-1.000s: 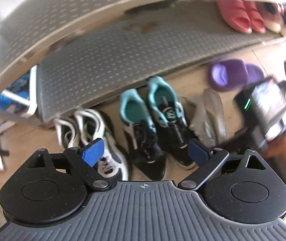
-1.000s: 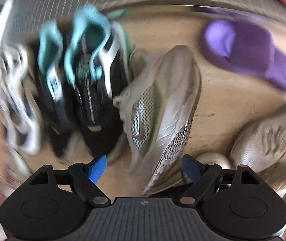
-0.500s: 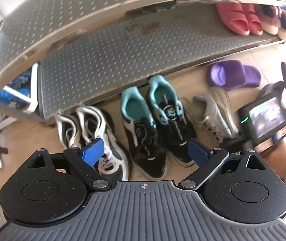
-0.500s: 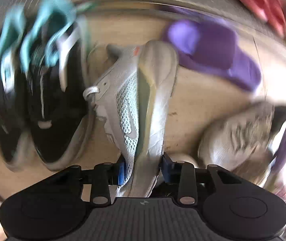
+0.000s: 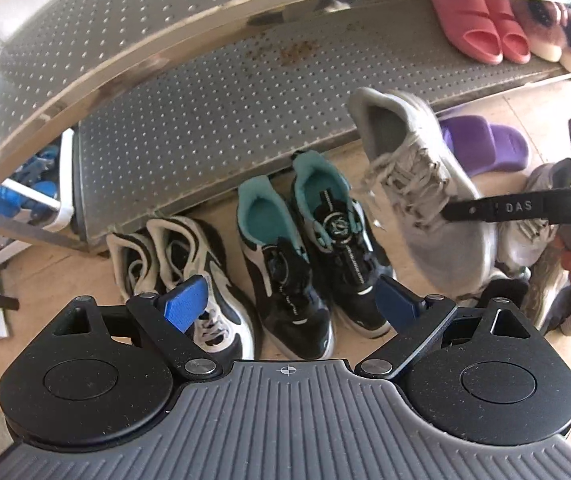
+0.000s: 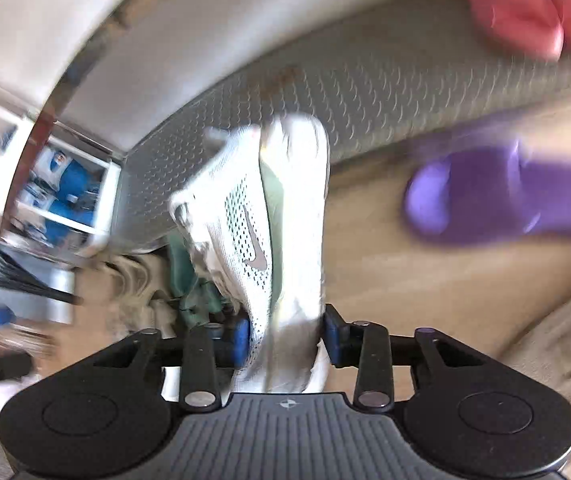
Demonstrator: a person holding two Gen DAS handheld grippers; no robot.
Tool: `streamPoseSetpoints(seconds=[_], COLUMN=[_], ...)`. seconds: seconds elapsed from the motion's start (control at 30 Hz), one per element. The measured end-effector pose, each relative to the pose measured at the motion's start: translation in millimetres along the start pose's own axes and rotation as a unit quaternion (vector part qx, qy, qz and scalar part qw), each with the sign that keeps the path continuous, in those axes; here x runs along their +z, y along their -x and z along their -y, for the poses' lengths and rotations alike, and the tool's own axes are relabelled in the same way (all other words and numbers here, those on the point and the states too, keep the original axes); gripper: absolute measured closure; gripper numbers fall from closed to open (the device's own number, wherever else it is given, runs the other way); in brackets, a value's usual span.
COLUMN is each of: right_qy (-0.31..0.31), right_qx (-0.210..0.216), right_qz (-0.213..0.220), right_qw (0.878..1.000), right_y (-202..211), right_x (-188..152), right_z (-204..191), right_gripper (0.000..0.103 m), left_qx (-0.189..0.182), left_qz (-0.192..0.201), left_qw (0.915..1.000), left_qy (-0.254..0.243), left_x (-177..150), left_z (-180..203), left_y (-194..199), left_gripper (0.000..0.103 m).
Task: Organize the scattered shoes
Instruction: 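Set the grey sneaker beside the teal-lined pair and open the right tool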
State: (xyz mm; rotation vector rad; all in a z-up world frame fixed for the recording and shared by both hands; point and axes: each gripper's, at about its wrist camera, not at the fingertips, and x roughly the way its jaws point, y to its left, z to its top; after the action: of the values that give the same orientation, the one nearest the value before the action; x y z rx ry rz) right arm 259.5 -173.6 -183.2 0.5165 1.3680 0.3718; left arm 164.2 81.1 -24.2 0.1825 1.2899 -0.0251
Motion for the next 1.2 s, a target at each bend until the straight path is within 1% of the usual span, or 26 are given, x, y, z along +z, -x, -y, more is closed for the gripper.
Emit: streamPoseSetpoints(seconds=[0.03, 0.1, 0.13, 0.2, 0.23, 0.3, 0.33, 0.4, 0.47, 0.5, 0.53, 0.57, 0.6, 0.63, 0.7, 0.73, 0.8, 0.9, 0.97, 1.0, 1.03, 1.07, 1.1, 1.13, 1.17, 1.2], right_qy=[-0.014, -0.004, 0.017, 0.050, 0.063, 0.096, 0.124, 0.199, 0.284, 0.327, 0.377, 0.421, 0.455, 0.481, 0.522, 0.532, 0.534, 0.520, 0.519, 0.519, 0.519, 0.515, 0.505, 0.496, 0.484, 0.473], right_qx=[-0.046, -0.130, -0.149, -0.147, -0.143, -0.134, -0.134, -0.137, -0.141, -0.144, -0.147, -0.150, -0.153, -0.158, -0.171, -0.177, -0.189, -0.203, -0.215, -0.221, -0.224, -0.222, -0.218, -0.216, -0.216, -0.213], right_qz=[-0.019, -0.038, -0.039, -0.023, -0.012, 0.020, 0.036, 0.048, 0.041, 0.036, 0.029, 0.019, 0.009, -0.001, -0.021, -0.031, -0.052, -0.077, -0.088, -0.094, -0.098, -0.101, -0.098, -0.091, -0.081, -0.074], right_qw=[0.999, 0.991, 0.988, 0.988, 0.988, 0.986, 0.983, 0.969, 0.947, 0.933, 0.914, 0.894, 0.877, 0.862, 0.836, 0.827, 0.823, 0.826, 0.823, 0.820, 0.819, 0.822, 0.829, 0.836, 0.844, 0.852], right_y=[-10, -21, -22, -17, -14, -6, -3, 1, -4, -7, -11, -16, -23, -31, -52, -61, -76, -101, -115, -122, -126, -126, -124, -120, -112, -105], right_x=[2, 1, 0, 0, 0, 2, 3, 6, 6, 7, 4, 1, -2, -4, -7, -6, 1, 9, 10, 11, 12, 15, 19, 23, 28, 33], right_z=[7, 13, 11, 2, -4, -19, -30, -42, -51, -56, -65, -75, -82, -88, -98, -100, -101, -101, -100, -99, -99, -99, -99, -100, -100, -99], right_gripper=[0.040, 0.040, 0.042, 0.046, 0.050, 0.055, 0.057, 0.058, 0.058, 0.057, 0.054, 0.043, 0.036, 0.030, 0.028, 0.025, 0.023, 0.022, 0.023, 0.028, 0.035, 0.039, 0.044, 0.059, 0.071, 0.074], left_qx=[0.001, 0.001, 0.001, -0.001, -0.002, -0.005, -0.005, -0.006, -0.006, -0.006, -0.006, -0.006, -0.006, -0.005, -0.005, -0.005, -0.004, -0.003, -0.003, -0.001, -0.001, 0.000, 0.000, -0.003, -0.003, -0.004], left_qz=[-0.001, 0.001, 0.002, 0.003, 0.003, 0.003, 0.003, 0.004, 0.005, 0.006, 0.007, 0.008, 0.008, 0.007, 0.007, 0.006, 0.004, 0.001, 0.000, -0.003, -0.004, -0.006, -0.006, -0.006, -0.006, -0.005], left_qw=[1.0000, 1.0000, 1.0000, 1.0000, 0.9999, 0.9999, 0.9999, 0.9999, 0.9998, 0.9998, 0.9997, 0.9996, 0.9996, 0.9995, 0.9994, 0.9994, 0.9992, 0.9990, 0.9990, 0.9989, 0.9989, 0.9989, 0.9989, 0.9989, 0.9989, 0.9989], left_qy=[0.001, 0.002, 0.003, 0.005, 0.009, 0.012, 0.013, 0.015, 0.017, 0.019, 0.022, 0.025, 0.028, 0.030, 0.033, 0.034, 0.039, 0.044, 0.046, 0.047, 0.047, 0.047, 0.047, 0.046, 0.046, 0.046], left_x=[1, 3, 3, 4, 4, 5, 4, 4, 5, 5, 5, 6, 7, 8, 8, 9, 9, 11, 12, 13, 13, 14, 14, 15, 15, 16], left_z=[0, 0, 0, -1, -1, -2, -2, -2, -3, -4, -5, -7, -8, -9, -11, -12, -16, -20, -22, -23, -23, -24, -24, -23, -24, -23], left_y=[-1, -1, -1, 0, 0, 1, 1, 2, 3, 3, 4, 4, 4, 4, 3, 3, 1, 0, -1, -3, -4, -5, -5, -5, -5, -5], left_gripper=[0.009, 0.009, 0.009, 0.009, 0.009, 0.009, 0.009, 0.009, 0.009, 0.009, 0.009, 0.009, 0.009, 0.009, 0.009, 0.009, 0.009, 0.009, 0.009, 0.009, 0.009, 0.009, 0.009, 0.009, 0.009, 0.009])
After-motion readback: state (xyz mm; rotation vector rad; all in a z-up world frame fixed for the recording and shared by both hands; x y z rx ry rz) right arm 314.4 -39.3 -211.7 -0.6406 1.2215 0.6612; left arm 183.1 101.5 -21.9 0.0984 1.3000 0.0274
